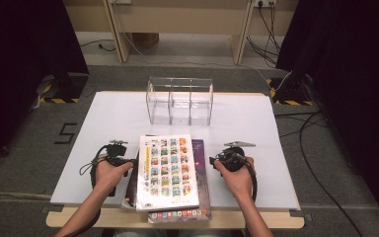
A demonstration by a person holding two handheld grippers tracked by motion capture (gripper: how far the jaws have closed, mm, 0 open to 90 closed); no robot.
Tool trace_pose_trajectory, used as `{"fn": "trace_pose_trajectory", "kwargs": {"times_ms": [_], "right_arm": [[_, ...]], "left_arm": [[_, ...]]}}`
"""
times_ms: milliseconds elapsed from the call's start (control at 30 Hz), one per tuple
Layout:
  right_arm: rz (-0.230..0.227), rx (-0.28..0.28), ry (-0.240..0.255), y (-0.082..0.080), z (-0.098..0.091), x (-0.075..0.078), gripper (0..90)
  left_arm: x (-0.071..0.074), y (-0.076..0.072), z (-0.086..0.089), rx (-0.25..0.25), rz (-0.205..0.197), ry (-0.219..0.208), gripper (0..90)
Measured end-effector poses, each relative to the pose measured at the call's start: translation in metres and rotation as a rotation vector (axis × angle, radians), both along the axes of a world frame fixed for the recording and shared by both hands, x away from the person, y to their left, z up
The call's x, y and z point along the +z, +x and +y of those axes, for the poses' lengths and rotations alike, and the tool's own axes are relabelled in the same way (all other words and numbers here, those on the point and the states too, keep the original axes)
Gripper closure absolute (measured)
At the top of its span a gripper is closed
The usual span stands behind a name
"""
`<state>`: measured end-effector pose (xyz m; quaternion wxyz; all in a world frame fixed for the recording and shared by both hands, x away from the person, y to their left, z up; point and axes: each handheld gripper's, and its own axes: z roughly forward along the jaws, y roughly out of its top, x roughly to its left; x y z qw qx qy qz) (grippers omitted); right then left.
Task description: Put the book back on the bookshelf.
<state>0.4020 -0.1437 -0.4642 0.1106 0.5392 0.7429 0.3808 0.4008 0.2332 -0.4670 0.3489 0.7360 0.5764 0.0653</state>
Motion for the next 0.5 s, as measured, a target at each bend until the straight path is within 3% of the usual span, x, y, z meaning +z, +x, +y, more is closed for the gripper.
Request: {"fn": "trace_pose_trajectory", "kwargs": {"times_ms": [200, 300, 467, 500], "right_arm": [[0.011, 0.009, 0.032, 0.005, 0.003, 0.001, 55.7], [0.013, 0.014, 0.048, 0.009, 0.004, 0.004, 55.4], [0.032, 0.023, 0.071, 0.017, 0.007, 0.006, 54.3], [0.060, 0.028, 0.084, 0.020, 0.009, 0.005, 53.9]], "left_arm": [[0.007, -0.001, -0.017, -0.051, -0.018, 0.013, 89.9], [0.009, -0.002, -0.027, -0.069, -0.033, 0.052, 89.9], [0.010, -0.005, -0.031, -0.092, -0.015, 0.043, 89.9], [0.010, -0.007, -0.032, -0.094, -0.016, 0.050, 89.9]]}}
